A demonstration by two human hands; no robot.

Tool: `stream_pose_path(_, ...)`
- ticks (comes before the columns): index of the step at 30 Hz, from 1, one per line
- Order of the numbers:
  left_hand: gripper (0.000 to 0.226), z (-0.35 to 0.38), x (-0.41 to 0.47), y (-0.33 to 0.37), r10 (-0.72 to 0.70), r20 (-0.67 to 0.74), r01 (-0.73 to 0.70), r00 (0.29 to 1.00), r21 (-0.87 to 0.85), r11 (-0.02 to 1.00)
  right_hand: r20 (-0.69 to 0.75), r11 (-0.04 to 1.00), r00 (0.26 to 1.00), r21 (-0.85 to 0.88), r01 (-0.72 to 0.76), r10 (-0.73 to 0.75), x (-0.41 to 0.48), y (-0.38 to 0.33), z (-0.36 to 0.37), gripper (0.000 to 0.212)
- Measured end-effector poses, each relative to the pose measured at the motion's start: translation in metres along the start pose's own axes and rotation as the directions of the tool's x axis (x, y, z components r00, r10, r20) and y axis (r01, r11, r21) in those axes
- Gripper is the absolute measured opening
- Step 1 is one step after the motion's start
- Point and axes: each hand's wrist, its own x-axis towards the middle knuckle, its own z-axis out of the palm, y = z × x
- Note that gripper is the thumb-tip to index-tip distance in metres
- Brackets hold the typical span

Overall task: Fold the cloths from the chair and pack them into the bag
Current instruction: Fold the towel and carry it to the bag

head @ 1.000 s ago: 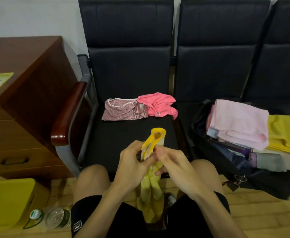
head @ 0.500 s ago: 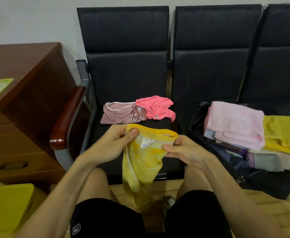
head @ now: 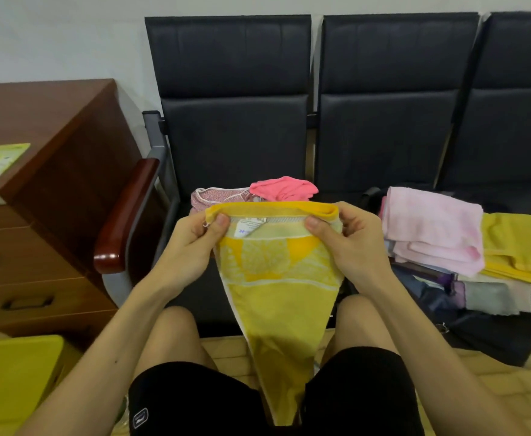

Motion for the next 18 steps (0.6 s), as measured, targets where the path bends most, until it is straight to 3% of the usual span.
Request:
stream_pose_path(4,0.024,0.023,0.000,0.000,0.028,-0.123,-0.027,0.992,0.013,1.000,-0.075,0.991,0.994,0.113,-0.076,0.085,-0.006,-0.001,-0.001,0.011)
stream_pose_path(7,0.024,0.040,0.001,0.003,0.024,-0.162,-0.023,0.986,0.006,1.000,-0.119,0.921,0.945,0.290,-0.260,0.304,-0.011,0.011,-0.001,0.028)
stream_pose_path(10,0.026,0.050,0.004,0.004,0.007,-0.149,-0.010,0.989,-0.021,1.000,0.023,0.779,0.885,0.464,-0.421,0.465,-0.024,0.029,-0.001,0.049)
stream_pose_path(12,0.029,0.053,0.005,0.007,-0.065,-0.121,0.050,0.991,-0.118,0.992,0.187,0.664,0.827,0.514,-0.542,0.530,-0.040,0.039,0.000,0.048)
stream_pose_path(14,0.031,0.053,0.007,0.010,-0.165,-0.097,0.136,0.982,-0.253,0.958,0.289,0.637,0.773,0.443,-0.630,0.564,-0.057,0.052,0.002,0.038)
stream_pose_path(16,0.034,0.049,0.010,0.012,-0.248,-0.109,0.203,0.963,-0.319,0.926,0.373,0.706,0.739,0.251,-0.662,0.561,-0.070,0.062,0.008,0.039)
stream_pose_path(18,0.035,0.043,0.013,0.012,-0.313,-0.142,0.253,0.939,-0.332,0.909,0.420,0.751,0.721,0.124,-0.648,0.552,-0.077,0.066,0.013,0.025)
